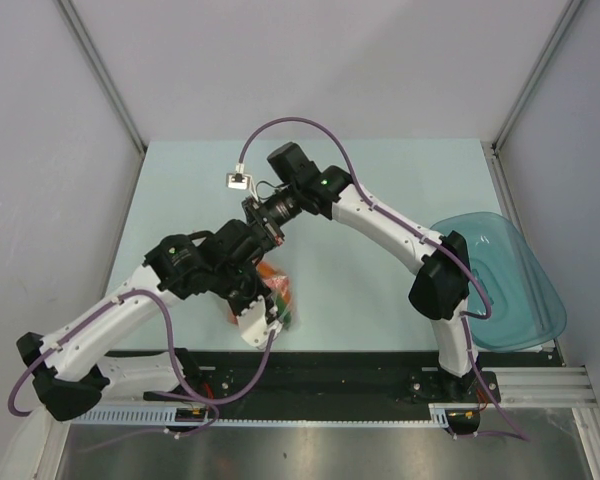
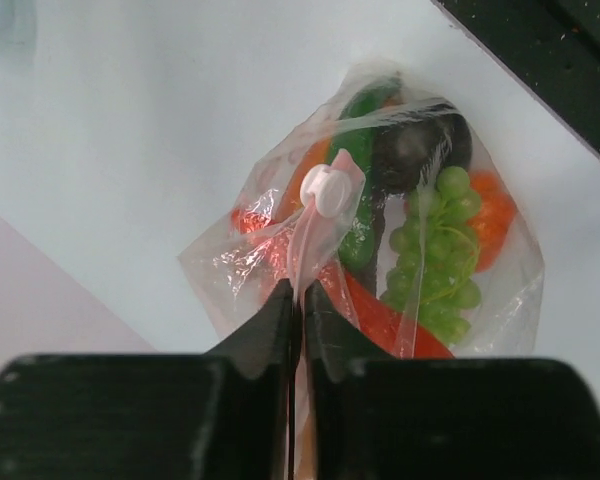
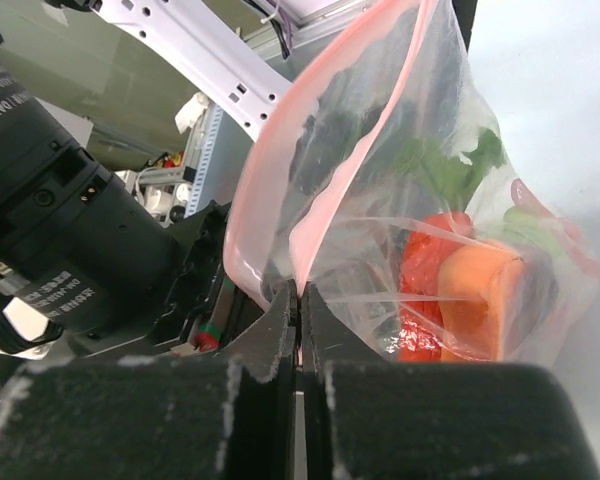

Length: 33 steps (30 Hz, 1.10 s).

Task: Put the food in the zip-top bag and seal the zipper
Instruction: Adjust the zipper food storage bag at the center of the board.

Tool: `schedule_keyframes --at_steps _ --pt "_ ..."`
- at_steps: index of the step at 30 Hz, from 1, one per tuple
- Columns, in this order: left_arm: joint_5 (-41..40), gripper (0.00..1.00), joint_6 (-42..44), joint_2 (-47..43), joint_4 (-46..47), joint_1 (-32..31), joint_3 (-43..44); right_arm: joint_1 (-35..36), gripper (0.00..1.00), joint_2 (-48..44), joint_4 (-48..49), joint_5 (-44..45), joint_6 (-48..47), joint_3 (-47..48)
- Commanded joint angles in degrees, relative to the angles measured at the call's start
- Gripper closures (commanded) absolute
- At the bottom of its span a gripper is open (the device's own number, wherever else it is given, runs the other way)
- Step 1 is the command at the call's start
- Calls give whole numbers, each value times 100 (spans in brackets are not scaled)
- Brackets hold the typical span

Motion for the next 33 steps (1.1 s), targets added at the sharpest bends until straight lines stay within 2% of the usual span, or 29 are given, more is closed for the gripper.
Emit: schedule_keyframes --at_steps 1,2,4,7,8,11,14,15,18,20,26,30,33 --pt "93 100 -328 -66 52 -50 305 18 100 -200 -108 52 -251 255" --pt "128 100 -442 -110 150 -50 332 -43 99 -235 -117 105 -295 255" --pt "198 100 -767 -224 465 -50 367 -157 89 -271 -118 368 -383 263" --pt "313 100 -1461 -391 1062 -50 324 -526 52 -394 -117 641 -488 307" --pt "322 100 -1645 -444 1221 -50 280 -770 36 -429 -135 694 -524 325" --pt "173 100 -2427 -690 2091 -41 -36 -1123 22 -683 -170 905 -681 237" --pt "-212 100 -3227 -927 3206 -32 -458 -1624 15 -1087 22 1151 -770 -140" --pt "-362 100 -3673 -962 3766 -32 -537 -1895 14 -1193 101 1187 -779 -298" --pt "-1039 100 -4721 -849 4577 -15 -582 -2353 13 -1676 453 1248 -796 -834" --pt "-1355 100 -5361 -630 4677 46 -372 -2539 14 -2010 690 1327 -814 -1202" --pt "-1647 100 -6435 -497 4993 214 -239 -2856 22 -3117 989 1231 -1261 -2108" --pt "-1989 100 -6806 -550 5230 223 -379 -2725 28 -4031 1473 1126 -1517 -3328" --pt "-1938 100 -7175 -602 5301 249 -485 -2321 29 -4454 1280 1325 -2052 -3716"
